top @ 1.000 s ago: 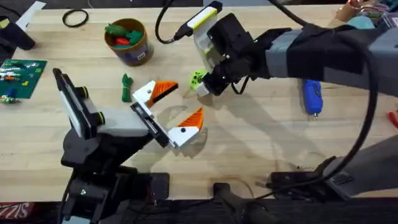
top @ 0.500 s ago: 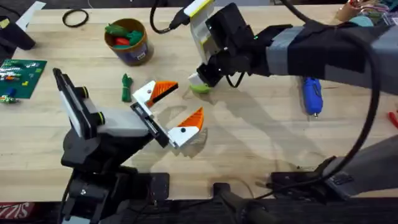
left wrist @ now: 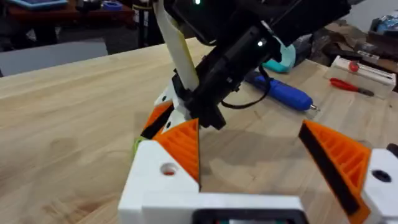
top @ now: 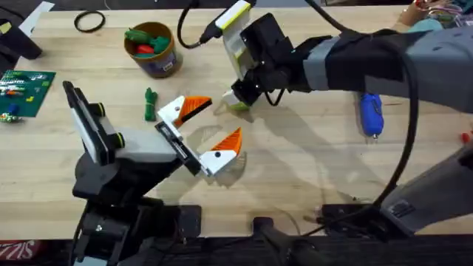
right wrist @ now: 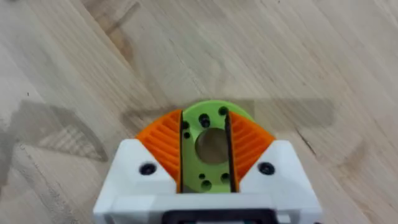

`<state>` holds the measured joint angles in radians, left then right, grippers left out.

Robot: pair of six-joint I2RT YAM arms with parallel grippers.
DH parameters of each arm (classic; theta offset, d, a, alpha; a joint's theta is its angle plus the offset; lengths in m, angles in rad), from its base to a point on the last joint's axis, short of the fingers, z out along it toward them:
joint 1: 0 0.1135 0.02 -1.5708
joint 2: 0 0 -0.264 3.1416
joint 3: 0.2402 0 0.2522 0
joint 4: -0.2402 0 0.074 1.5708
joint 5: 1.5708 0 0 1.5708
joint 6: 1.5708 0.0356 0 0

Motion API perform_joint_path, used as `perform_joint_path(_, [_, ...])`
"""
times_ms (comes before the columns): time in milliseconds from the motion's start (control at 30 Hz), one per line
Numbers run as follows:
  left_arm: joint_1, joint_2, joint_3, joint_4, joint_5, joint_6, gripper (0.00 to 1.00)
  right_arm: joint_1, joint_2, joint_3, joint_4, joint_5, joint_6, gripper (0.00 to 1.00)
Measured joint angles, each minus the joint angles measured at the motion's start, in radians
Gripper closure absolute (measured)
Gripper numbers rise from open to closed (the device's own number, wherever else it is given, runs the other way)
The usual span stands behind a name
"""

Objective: Pick up the gripper from the table and insert it into the empty holder that is missing its gripper. Then pick up a screw, insert it into the mounting hole, and use the screwdriver to tighten it. Finally, clean up the table by picking up the vegetable and placing it into the bucket.

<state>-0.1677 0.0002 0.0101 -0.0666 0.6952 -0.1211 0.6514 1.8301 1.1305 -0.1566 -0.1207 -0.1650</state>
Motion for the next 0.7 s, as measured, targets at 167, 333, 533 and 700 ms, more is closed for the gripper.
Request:
perform_joint_path(167, [0.0,0.0,0.0,0.0,0.0,0.0,0.016,0.0,0.006,0.0,0.007,0.0,0.0,0.632])
perform_joint_path(333, [0.0,0.0,0.0,0.0,0.0,0.0,0.016,0.003,0.006,0.0,0.008,0.0,0.0,0.632])
perform_joint_path(533, [0.0,0.0,0.0,0.0,0.0,0.0,0.016,0.013,0.006,0.0,0.008,0.0,-0.002,0.713])
perform_joint_path(700, [0.0,0.0,0.0,0.0,0.0,0.0,0.016,0.013,0.006,0.0,0.007,0.0,-0.003,0.906])
